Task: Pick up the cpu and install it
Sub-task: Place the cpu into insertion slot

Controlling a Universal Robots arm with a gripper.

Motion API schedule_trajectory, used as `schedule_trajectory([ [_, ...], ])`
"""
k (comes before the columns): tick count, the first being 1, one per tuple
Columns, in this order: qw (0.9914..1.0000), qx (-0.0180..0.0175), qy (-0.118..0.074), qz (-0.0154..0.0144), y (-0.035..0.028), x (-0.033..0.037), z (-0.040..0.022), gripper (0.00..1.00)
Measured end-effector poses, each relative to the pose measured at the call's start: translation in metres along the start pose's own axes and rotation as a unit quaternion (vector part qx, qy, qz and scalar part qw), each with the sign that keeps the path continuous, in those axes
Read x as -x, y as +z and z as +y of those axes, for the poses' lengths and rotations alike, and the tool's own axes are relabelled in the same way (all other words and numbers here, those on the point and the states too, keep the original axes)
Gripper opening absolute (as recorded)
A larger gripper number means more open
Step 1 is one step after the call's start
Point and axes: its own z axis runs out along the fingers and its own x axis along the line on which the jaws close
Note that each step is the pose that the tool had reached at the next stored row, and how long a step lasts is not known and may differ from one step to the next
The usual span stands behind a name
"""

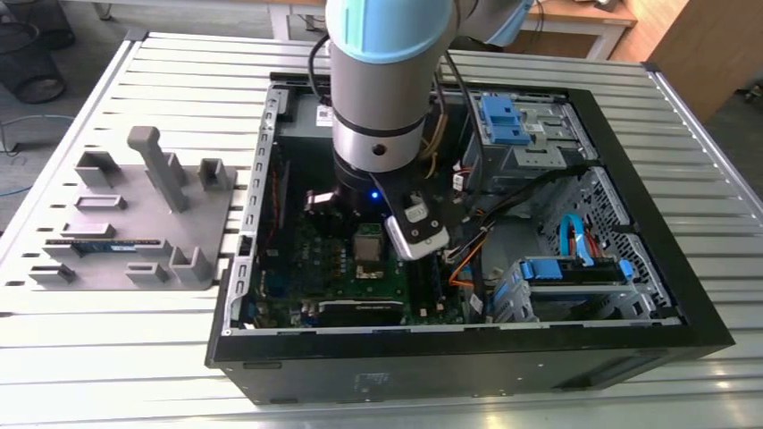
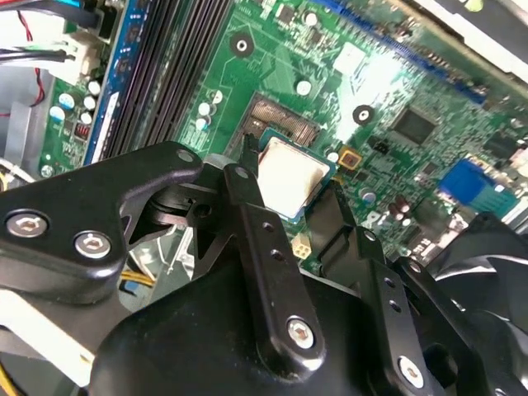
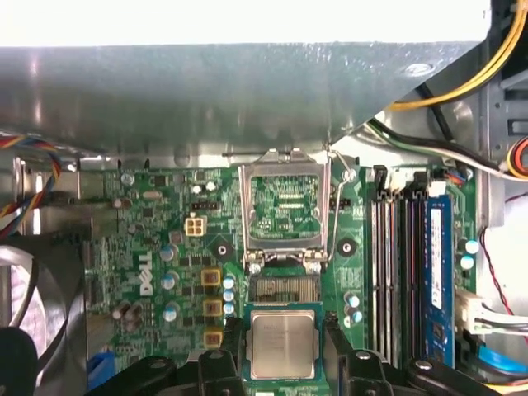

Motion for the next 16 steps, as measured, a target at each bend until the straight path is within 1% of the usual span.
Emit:
schedule_trajectory([
  [1, 0.99999, 0.0034, 0.000, 0.0001, 0.0004, 0.0000, -0.0006, 0.47],
  [3, 0.99999, 0.0053, 0.000, 0.0001, 0.0021, 0.0000, -0.0016, 0.47],
  [10, 0.99998, 0.0061, 0.000, 0.0002, 0.0115, -0.0001, -0.0028, 0.47],
  [16, 0.99998, 0.0064, -0.003, 0.0003, 0.0165, -0.0001, -0.0029, 0.47],
])
